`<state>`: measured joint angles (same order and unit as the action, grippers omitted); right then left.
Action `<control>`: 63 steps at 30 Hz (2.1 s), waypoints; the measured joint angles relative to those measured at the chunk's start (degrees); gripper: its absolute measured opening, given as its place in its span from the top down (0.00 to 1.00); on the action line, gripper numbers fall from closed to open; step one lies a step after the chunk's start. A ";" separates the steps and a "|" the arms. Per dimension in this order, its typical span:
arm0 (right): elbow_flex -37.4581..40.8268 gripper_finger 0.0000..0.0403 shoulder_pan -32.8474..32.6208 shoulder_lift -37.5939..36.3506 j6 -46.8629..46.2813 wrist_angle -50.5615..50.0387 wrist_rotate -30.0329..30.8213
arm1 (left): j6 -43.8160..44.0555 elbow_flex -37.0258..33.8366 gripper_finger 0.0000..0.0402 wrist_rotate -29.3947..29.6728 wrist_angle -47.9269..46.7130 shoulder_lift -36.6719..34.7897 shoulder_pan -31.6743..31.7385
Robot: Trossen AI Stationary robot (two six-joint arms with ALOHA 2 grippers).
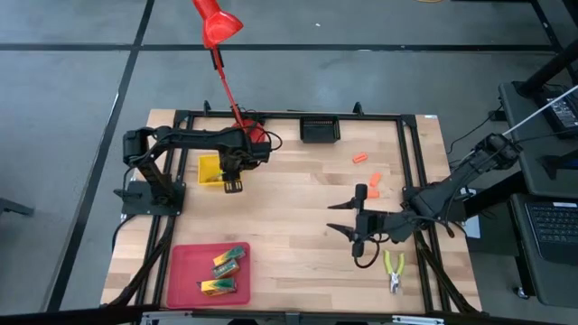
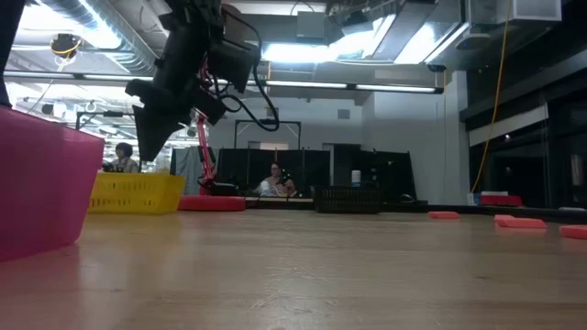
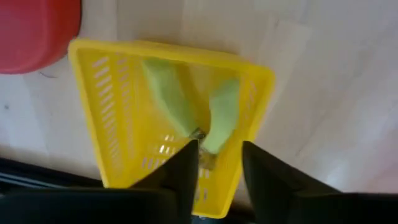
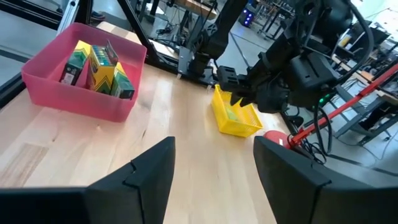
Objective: Pick & Place School Supplies
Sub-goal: Put the top hole puncher into the yellow bin, then put the hole puncher into the yellow bin
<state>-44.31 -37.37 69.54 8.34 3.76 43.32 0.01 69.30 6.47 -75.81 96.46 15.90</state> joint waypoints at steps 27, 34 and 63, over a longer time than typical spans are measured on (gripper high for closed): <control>6.15 0.54 5.95 0.04 -60.08 -38.61 -16.73 | -2.30 -9.90 0.52 16.55 48.84 -29.29 -23.43; 2.53 0.54 6.23 0.04 -80.29 -51.21 -31.90 | 4.51 -14.44 0.51 29.08 51.22 -29.20 -25.94; -0.96 0.54 -12.02 18.56 -112.48 -47.50 -51.04 | 3.73 -14.56 0.51 29.98 48.87 -28.81 -26.01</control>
<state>-45.28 -49.39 88.09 -104.14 -43.74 -7.72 3.74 54.74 36.45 -26.94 67.66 -10.11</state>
